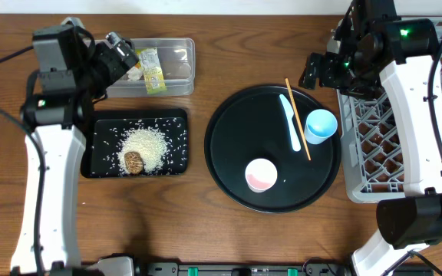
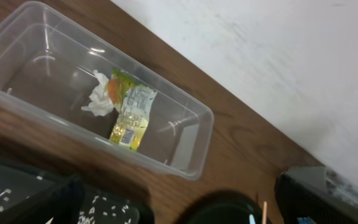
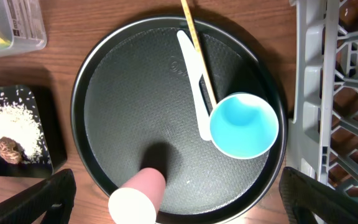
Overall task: Sort waste into correct bins and load items into the dishwasher rack
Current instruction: 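Move the left gripper back to the pink cup on the round tray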
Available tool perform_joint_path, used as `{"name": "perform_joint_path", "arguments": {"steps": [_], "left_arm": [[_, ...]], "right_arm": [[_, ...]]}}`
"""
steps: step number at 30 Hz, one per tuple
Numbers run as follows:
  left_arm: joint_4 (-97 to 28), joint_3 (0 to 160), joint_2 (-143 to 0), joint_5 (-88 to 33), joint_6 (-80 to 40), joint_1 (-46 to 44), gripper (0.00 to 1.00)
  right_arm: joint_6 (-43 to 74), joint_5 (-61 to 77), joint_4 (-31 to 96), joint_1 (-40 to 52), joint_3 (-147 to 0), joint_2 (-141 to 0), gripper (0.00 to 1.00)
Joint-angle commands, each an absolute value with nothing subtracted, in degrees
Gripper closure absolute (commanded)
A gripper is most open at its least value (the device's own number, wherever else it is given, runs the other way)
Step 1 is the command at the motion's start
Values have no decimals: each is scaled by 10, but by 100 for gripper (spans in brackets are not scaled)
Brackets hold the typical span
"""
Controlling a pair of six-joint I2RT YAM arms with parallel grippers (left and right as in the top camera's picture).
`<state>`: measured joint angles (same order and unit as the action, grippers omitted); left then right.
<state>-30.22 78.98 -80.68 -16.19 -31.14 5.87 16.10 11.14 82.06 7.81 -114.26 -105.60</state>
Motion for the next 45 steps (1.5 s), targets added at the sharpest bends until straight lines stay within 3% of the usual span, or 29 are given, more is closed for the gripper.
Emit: {"name": "perform_joint_path", "arguments": {"steps": [1,22,33,41,45], "left_arm": [[-324,790,-769,-160,-307,61,2],[-530,790,-691,-165,-307,61,1],[-536,790,-676,-376,-178,56,0],[-558,790,-662,-369,-164,-27,0],[-593,789,-667,-298,-177,-102,0]], "right_arm": [[158,114,821,81,-1143,-1056,1],[158,114,821,81,-1143,-1056,1],[158,114,821,81,-1143,-1056,1],[158,114,821,81,-1143,-1056,1],[158,114,821,81,-1143,-1056,1]]}}
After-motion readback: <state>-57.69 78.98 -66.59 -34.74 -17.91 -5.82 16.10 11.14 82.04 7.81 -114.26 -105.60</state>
